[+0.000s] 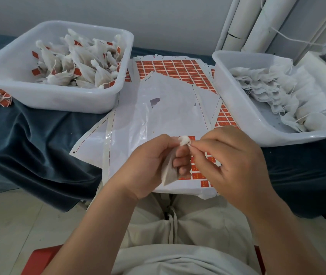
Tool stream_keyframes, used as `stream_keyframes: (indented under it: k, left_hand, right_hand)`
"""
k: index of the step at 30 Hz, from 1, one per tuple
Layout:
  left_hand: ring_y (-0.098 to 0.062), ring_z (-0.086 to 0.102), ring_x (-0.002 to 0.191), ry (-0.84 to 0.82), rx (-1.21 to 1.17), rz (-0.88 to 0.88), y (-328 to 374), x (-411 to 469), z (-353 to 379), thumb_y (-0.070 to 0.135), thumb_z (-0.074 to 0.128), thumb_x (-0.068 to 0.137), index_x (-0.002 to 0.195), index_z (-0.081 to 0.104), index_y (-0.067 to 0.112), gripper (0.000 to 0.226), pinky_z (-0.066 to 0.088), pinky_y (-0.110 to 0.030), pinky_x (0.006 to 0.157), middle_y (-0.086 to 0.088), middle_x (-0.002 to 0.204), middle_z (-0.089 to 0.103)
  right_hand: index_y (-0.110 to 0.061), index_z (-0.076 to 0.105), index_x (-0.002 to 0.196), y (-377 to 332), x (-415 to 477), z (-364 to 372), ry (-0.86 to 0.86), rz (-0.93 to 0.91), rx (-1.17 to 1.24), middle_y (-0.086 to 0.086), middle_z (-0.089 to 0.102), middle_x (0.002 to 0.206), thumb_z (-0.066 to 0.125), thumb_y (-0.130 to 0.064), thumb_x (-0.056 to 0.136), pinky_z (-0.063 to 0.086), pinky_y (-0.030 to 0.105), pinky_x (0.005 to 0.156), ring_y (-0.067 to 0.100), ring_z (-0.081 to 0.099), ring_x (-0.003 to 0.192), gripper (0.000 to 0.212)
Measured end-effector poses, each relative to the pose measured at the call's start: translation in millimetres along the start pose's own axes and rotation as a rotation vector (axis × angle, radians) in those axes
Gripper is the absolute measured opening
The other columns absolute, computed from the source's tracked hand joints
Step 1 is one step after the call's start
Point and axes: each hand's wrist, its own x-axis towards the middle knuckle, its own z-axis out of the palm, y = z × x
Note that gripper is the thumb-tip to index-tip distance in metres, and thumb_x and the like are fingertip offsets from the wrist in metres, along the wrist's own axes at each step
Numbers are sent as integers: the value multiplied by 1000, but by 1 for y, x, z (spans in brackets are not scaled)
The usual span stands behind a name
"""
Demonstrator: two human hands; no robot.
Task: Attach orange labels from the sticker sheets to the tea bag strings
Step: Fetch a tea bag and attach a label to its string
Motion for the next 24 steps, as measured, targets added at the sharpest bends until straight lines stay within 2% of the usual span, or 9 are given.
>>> stream_keyframes:
  k: [3, 5, 8, 10, 13, 15, 17, 20, 24]
  left_hand:
    - [-21, 43, 65, 19, 55, 2, -3, 2, 0, 27, 42, 99, 67, 52, 17, 35, 48, -27, 70, 0, 65, 39]
    - [-21, 44, 66, 6, 45, 8, -4, 3, 1, 26, 41, 100, 70, 52, 15, 34, 48, -27, 70, -1, 66, 40]
    - [-18, 48, 65, -50, -18, 13, -2, 2, 3, 24, 40, 101, 73, 51, 15, 32, 50, -26, 70, 0, 66, 41]
    - [-17, 48, 65, -85, -64, 12, 0, 0, 3, 26, 43, 99, 73, 51, 16, 28, 50, -26, 70, 1, 66, 40]
    - [-17, 46, 66, -113, -105, 5, 1, -1, 5, 27, 45, 97, 73, 51, 17, 26, 47, -27, 70, 2, 66, 40]
    - [-16, 45, 65, -119, -116, 3, 1, -1, 6, 28, 46, 95, 72, 52, 18, 26, 46, -29, 71, 2, 66, 40]
    - [-16, 46, 65, -118, -111, 3, 1, -2, 6, 28, 46, 94, 70, 53, 18, 26, 46, -28, 70, 2, 65, 40]
    - [-17, 46, 65, -107, -96, 7, 1, -2, 6, 27, 44, 96, 71, 52, 17, 28, 48, -26, 69, 1, 65, 40]
    - [-18, 44, 65, -62, -32, 12, 1, -3, 6, 26, 43, 97, 69, 52, 17, 31, 48, -27, 69, 0, 64, 39]
  right_hand:
    - [-2, 76, 80, 1, -1, 2, 57, -11, -78, 8, 68, 79, 64, -10, 100, 50, 39, 70, 26, 61, 72, 25]
    - [-3, 75, 82, 1, -1, 1, 38, 57, -53, 6, 68, 81, 63, -10, 98, 50, 38, 72, 23, 62, 76, 22]
    - [-11, 73, 87, -1, 1, -2, -70, 287, 208, -4, 68, 86, 63, -13, 99, 49, 33, 76, 14, 63, 82, 16]
    - [-22, 70, 90, -3, 3, -4, -117, 403, 342, -11, 68, 87, 62, -20, 102, 51, 34, 78, 16, 65, 86, 14]
    - [-34, 73, 92, -3, 3, -4, -163, 594, 580, -8, 74, 94, 62, -36, 100, 58, 48, 86, 21, 72, 92, 14]
    - [-31, 76, 97, -3, 1, -2, -158, 755, 824, 6, 77, 98, 65, -45, 95, 59, 63, 89, 36, 74, 96, 18]
    - [-23, 77, 102, -2, -1, -1, -158, 859, 951, 18, 76, 102, 68, -47, 92, 56, 71, 88, 48, 72, 98, 27]
    - [-17, 76, 101, -3, 0, -3, -178, 852, 957, 21, 75, 102, 69, -46, 93, 57, 72, 85, 51, 72, 97, 31]
    - [-21, 76, 97, -6, 3, -7, -190, 695, 805, 11, 77, 99, 72, -40, 93, 58, 65, 84, 42, 73, 95, 20]
